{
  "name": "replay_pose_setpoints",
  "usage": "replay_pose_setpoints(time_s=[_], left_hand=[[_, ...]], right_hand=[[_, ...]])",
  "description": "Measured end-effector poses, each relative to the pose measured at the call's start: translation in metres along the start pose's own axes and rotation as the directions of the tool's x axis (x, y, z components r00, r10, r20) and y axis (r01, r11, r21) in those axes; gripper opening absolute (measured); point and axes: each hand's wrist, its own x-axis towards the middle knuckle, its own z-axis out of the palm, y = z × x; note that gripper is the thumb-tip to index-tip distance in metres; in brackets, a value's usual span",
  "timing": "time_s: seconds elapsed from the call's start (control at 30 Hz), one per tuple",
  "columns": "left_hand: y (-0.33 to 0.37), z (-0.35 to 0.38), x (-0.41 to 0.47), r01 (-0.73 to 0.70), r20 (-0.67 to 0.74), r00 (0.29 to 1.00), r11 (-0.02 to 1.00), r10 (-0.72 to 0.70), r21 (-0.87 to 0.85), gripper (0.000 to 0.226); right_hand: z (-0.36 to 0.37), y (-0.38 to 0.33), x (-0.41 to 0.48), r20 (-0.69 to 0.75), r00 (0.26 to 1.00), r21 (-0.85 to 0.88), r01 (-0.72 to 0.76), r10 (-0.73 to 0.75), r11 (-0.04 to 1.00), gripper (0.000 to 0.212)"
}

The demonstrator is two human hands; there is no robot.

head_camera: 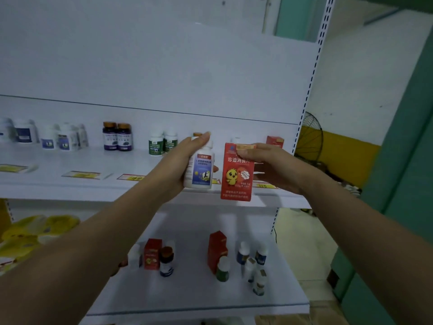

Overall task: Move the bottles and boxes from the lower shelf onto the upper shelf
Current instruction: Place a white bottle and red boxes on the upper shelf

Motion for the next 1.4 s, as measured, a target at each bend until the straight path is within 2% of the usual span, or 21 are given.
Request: replay_pose_setpoints(time_s=[0.1, 0.2, 0.33, 0.47, 0.7, 0.83, 0.93, 1.17, 1.27, 1.4], left_hand=[[0.001, -0.002, 0.006, -0.022, -0.001, 1.0, 1.0, 0.022, -0.006, 0.051], [0.004, -0.002, 0.013, -0.034, 0.008, 0.999, 0.999, 0.034, 0.0, 0.058], [0.005, 0.0, 0.027, -0.05, 0.038, 0.998, 0.999, 0.05, 0.015, 0.047], [0.003, 0.009, 0.048, -0.066, 0.132, 0.989, 0.997, 0.061, 0.034, 0.036], [-0.017, 0.043, 0.095, 0.01, 0.184, 0.983, 0.998, -0.021, 0.062, 0.046], [-0.029, 0.073, 0.128, -0.005, 0.221, 0.975, 0.998, -0.01, 0.067, 0.029], [-0.04, 0.099, 0.156, -0.016, 0.217, 0.976, 0.996, -0.003, 0.083, 0.022], [-0.063, 0.151, 0.23, 0.0, 0.153, 0.988, 0.989, -0.023, 0.149, 0.035], [-0.069, 0.171, 0.256, 0.012, 0.117, 0.993, 0.988, -0.03, 0.153, 0.039], [-0.078, 0.186, 0.283, 0.051, 0.048, 0.997, 0.991, -0.057, 0.126, 0.042]], right_hand=[[-0.002, -0.007, 0.0, 0.01, 1.0, -0.021, 0.003, -0.002, 1.0, 0.046], [-0.005, -0.012, 0.001, -0.004, 1.0, -0.02, 0.006, -0.006, 1.0, 0.043], [-0.011, -0.017, 0.002, -0.04, 0.999, -0.05, -0.008, 0.006, 0.999, 0.043], [-0.031, -0.02, 0.0, -0.086, 0.996, -0.095, -0.043, 0.035, 0.995, 0.05], [-0.093, 0.001, 0.002, -0.211, 0.969, -0.137, -0.163, 0.132, 0.977, 0.042], [-0.139, 0.019, 0.014, -0.275, 0.954, -0.116, -0.155, 0.119, 0.981, 0.037], [-0.176, 0.035, 0.033, -0.304, 0.947, -0.123, -0.146, 0.103, 0.982, 0.042], [-0.26, 0.077, 0.092, -0.254, 0.962, -0.159, -0.141, 0.097, 0.977, 0.035], [-0.291, 0.093, 0.116, -0.201, 0.973, -0.116, -0.138, 0.113, 0.984, 0.038], [-0.317, 0.119, 0.149, -0.123, 0.984, -0.063, -0.135, 0.127, 0.989, 0.03]])
